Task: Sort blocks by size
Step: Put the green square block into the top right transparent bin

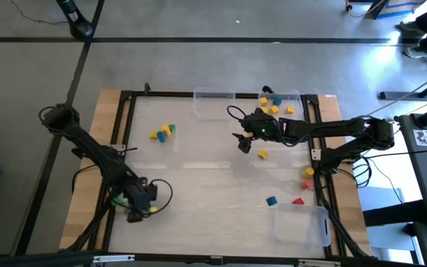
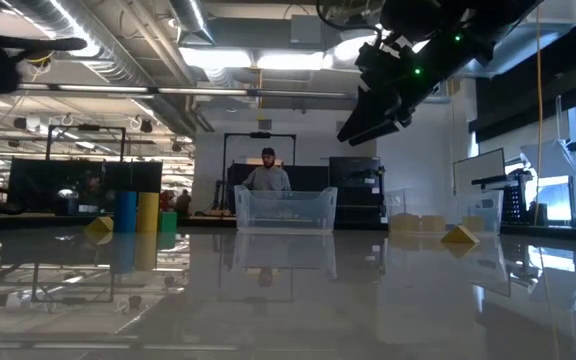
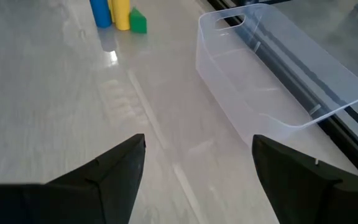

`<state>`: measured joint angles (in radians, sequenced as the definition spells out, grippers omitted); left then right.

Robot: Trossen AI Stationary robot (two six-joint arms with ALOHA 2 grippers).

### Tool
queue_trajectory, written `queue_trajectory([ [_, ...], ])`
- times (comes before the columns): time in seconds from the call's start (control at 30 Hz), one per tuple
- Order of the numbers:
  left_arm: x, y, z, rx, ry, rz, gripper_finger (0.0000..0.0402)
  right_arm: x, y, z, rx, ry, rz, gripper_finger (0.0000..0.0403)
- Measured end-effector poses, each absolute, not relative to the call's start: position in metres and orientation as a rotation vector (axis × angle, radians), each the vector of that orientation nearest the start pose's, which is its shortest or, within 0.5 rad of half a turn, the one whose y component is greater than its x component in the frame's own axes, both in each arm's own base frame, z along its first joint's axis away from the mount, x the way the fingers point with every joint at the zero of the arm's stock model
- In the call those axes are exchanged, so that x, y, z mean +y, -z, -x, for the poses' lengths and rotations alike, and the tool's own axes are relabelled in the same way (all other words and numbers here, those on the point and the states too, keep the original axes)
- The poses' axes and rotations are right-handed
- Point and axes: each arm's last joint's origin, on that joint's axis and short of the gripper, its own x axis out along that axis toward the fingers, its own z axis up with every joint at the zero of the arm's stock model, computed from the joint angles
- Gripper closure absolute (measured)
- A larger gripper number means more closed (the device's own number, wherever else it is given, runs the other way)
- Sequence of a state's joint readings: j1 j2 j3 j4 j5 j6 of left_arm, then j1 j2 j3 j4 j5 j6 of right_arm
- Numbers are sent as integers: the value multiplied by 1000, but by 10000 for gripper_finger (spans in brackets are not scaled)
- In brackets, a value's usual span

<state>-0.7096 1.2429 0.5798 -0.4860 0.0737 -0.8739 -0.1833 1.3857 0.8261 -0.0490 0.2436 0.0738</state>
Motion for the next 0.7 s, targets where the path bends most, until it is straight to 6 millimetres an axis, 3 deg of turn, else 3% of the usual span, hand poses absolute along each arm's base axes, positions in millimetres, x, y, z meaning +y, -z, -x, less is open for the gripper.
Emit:
queue_trajectory([
  [0.23,-111,-162,-173,1142,-69,353,398,-60,-229,-283,597,436,-52,109],
  [0.43,-85,-165,-189,984,-269,219,400,-60,-229,-283,597,436,-52,109],
  [0.57,-80,-175,-198,961,-260,204,394,-60,-229,-283,601,435,-51,109],
  [0.7,-83,-181,-202,988,-141,153,370,-60,-228,-283,604,436,-51,109],
])
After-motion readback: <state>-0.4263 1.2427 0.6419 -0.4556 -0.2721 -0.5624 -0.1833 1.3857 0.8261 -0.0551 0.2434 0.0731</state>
